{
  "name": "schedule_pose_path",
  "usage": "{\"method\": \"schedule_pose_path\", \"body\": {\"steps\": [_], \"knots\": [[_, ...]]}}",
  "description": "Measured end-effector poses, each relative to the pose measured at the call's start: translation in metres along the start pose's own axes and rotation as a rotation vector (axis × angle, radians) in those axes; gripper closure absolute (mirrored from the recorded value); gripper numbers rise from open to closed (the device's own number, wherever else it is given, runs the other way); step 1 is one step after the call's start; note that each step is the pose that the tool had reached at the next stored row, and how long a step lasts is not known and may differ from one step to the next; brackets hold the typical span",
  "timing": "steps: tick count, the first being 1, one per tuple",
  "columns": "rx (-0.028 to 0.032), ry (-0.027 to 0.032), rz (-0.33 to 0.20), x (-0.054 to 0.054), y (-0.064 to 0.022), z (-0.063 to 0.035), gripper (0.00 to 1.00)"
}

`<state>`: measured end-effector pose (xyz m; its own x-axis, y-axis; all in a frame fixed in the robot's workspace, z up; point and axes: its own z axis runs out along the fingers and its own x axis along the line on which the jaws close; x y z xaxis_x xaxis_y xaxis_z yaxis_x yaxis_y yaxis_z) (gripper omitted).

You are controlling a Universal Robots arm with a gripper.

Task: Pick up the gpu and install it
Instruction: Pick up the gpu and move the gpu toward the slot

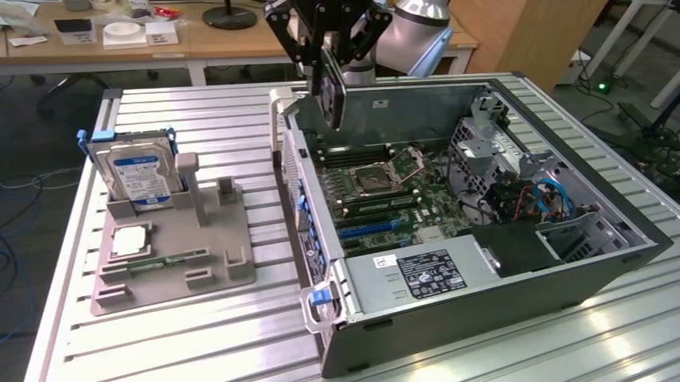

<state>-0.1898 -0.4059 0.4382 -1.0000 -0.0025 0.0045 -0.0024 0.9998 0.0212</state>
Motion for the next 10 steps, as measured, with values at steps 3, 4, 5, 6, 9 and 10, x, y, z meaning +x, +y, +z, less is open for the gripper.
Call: {"method": "schedule_pose_path", "body": {"steps": [3,4,5,6,9,10], "knots": [[0.0,0.0,0.0,-0.005,0.0,0.0,0.72],[-0.0001,-0.0001,0.0,-0.006,0.0,0.0001,0.72],[-0.0001,0.0,0.0,-0.008,0.0,0.0001,0.72],[0.0,0.0,0.0,-0.01,0.0,0.0001,0.72],[0.0,0.0001,0.0,-0.014,0.0,0.0001,0.72],[-0.0001,0.0,0.0,-0.016,0.0,0.0001,0.72]]}}
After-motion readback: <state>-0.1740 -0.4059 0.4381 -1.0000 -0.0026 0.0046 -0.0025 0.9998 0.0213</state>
